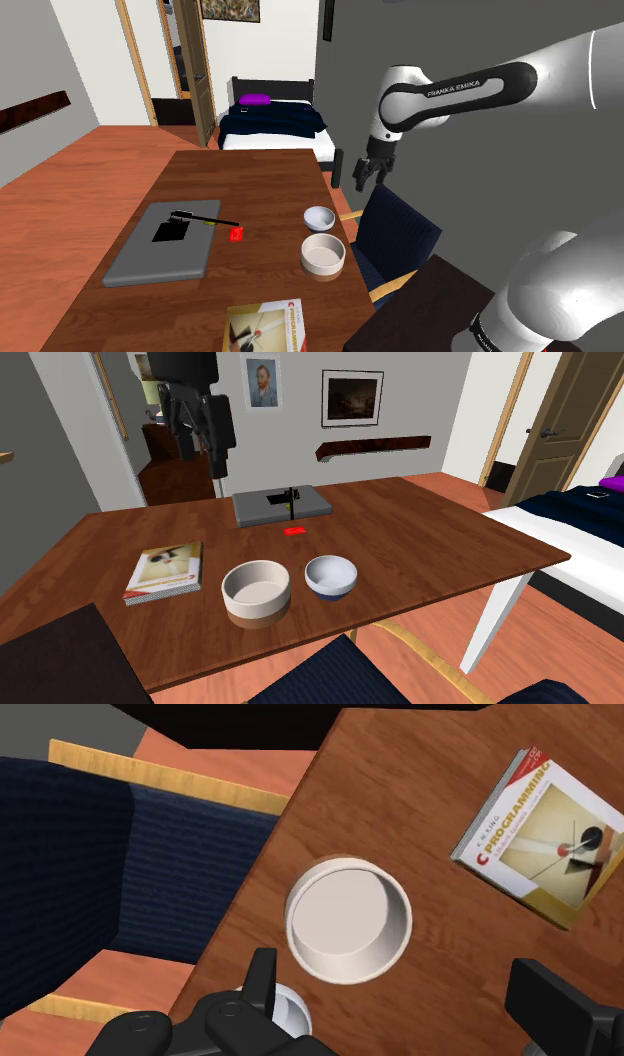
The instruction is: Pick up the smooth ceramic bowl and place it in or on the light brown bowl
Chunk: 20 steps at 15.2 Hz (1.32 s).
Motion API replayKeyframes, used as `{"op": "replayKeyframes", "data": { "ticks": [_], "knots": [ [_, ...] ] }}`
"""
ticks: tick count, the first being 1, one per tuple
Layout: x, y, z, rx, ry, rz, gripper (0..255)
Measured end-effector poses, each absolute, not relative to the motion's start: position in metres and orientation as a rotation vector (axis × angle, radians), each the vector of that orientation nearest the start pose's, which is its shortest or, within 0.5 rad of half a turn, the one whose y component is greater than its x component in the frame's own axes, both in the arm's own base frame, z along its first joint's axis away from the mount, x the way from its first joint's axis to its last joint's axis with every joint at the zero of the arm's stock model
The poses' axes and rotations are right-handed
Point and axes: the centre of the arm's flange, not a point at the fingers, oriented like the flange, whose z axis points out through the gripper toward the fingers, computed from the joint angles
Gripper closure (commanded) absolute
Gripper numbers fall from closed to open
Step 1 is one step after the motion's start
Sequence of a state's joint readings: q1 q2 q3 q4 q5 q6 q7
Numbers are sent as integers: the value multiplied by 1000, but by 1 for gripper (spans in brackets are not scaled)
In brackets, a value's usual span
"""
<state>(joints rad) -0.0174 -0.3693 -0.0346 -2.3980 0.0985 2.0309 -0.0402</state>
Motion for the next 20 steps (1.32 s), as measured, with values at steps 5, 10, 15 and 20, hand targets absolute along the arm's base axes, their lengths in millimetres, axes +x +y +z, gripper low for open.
{"op": "replayKeyframes", "data": {
  "ticks": [5, 10, 15, 20],
  "knots": [
    [474, -44, 407, -3034, 84, -1, 0],
    [513, -64, 361, -3026, 87, 9, 0],
    [556, -89, 312, -3020, 89, 18, 0],
    [600, -109, 264, -3013, 92, 27, 0]
  ]
}}
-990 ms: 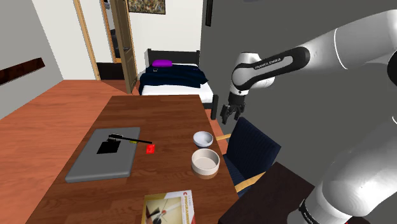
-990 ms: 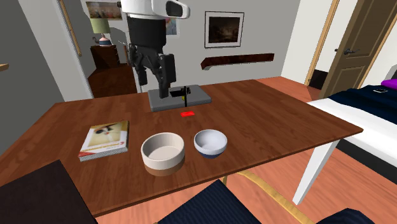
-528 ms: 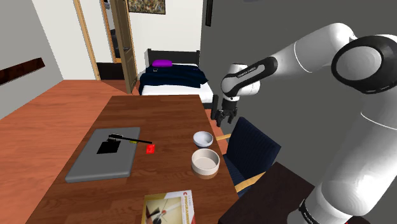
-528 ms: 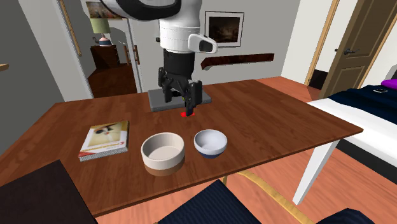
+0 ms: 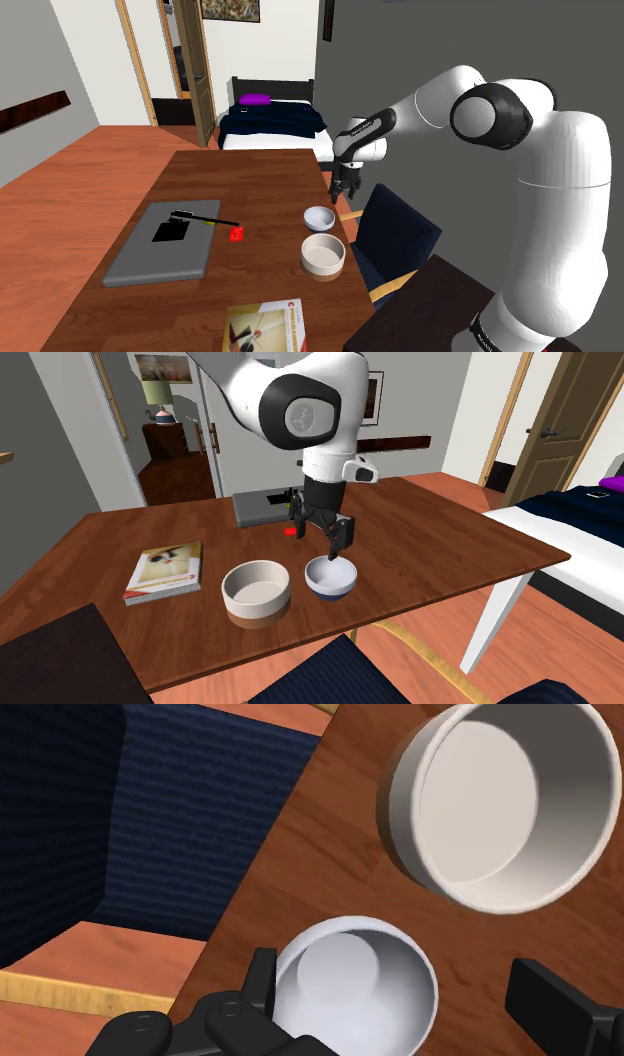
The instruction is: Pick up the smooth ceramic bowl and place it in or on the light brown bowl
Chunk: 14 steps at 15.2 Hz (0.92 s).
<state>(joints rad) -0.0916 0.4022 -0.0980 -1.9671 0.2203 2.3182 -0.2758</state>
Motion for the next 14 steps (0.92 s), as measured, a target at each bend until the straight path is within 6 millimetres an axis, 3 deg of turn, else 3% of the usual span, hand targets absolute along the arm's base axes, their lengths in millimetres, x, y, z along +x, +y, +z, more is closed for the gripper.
{"op": "replayKeyframes", "data": {
  "ticks": [11, 14],
  "knots": [
    [691, -156, 156, -2998, 98, 47, 0],
    [696, -157, 137, -2996, 98, 50, 0]
  ]
}}
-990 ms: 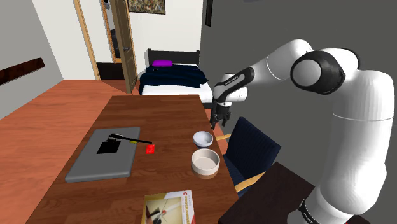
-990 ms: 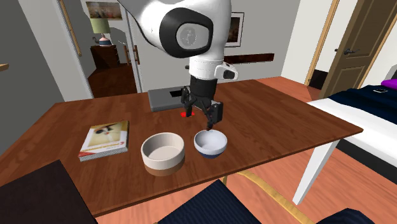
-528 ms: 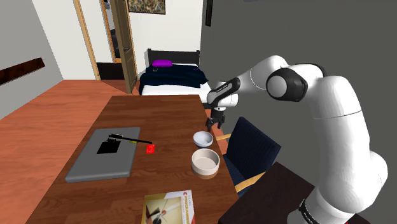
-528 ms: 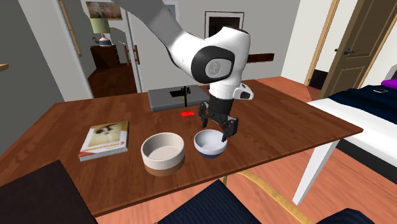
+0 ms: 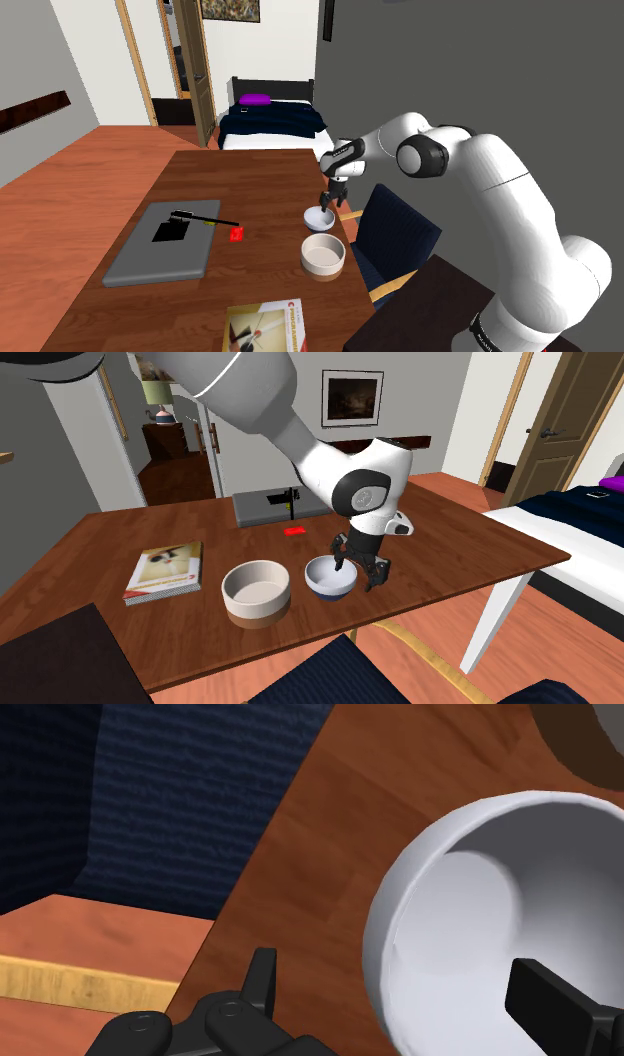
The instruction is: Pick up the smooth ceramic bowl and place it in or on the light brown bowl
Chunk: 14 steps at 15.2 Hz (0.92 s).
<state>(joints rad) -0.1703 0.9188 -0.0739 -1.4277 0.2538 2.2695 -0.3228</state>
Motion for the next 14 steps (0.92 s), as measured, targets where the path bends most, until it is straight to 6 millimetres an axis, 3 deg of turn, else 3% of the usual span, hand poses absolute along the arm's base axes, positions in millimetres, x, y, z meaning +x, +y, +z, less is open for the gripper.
{"op": "replayKeyframes", "data": {
  "ticks": [6, 12, 13, 14],
  "knots": [
    [697, -154, 111, -2996, 97, 50, 0],
    [697, -154, 109, -2996, 98, 49, 0],
    [697, -154, 109, -2996, 98, 49, 255],
    [697, -154, 109, -2996, 98, 49, 255]
  ]
}}
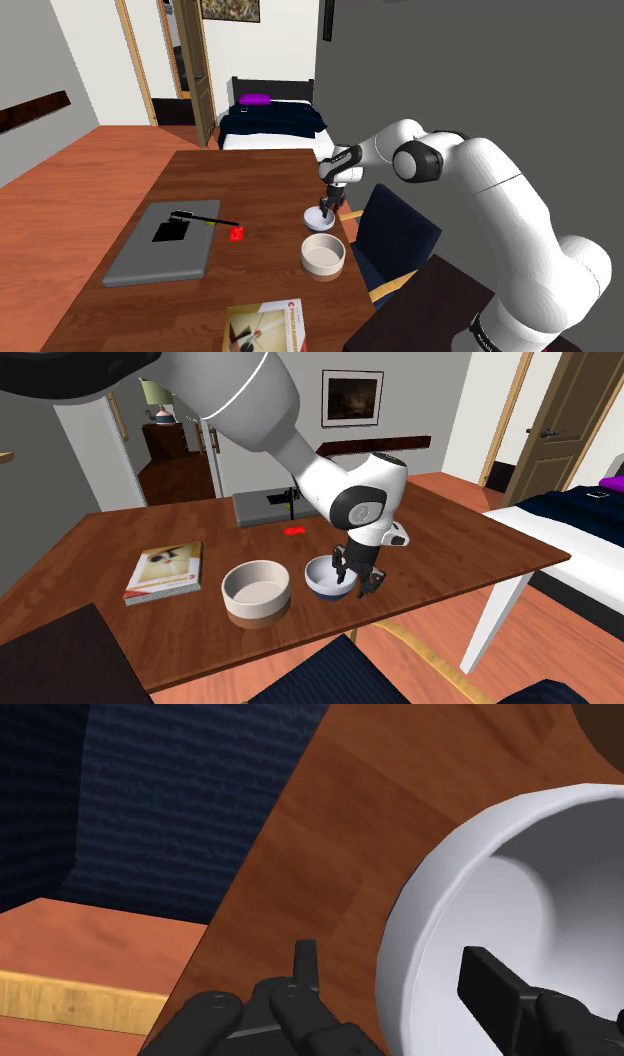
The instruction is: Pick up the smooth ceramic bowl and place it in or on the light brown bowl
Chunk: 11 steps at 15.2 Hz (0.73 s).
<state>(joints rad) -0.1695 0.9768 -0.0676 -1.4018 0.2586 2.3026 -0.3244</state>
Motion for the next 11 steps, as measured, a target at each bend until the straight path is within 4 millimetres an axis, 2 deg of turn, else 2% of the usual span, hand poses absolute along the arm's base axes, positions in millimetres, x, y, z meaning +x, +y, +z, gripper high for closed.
{"op": "replayKeyframes", "data": {
  "ticks": [9, 11],
  "knots": [
    [697, -154, 109, -2996, 98, 48, 255],
    [697, -154, 115, -2996, 98, 50, 255]
  ]
}}
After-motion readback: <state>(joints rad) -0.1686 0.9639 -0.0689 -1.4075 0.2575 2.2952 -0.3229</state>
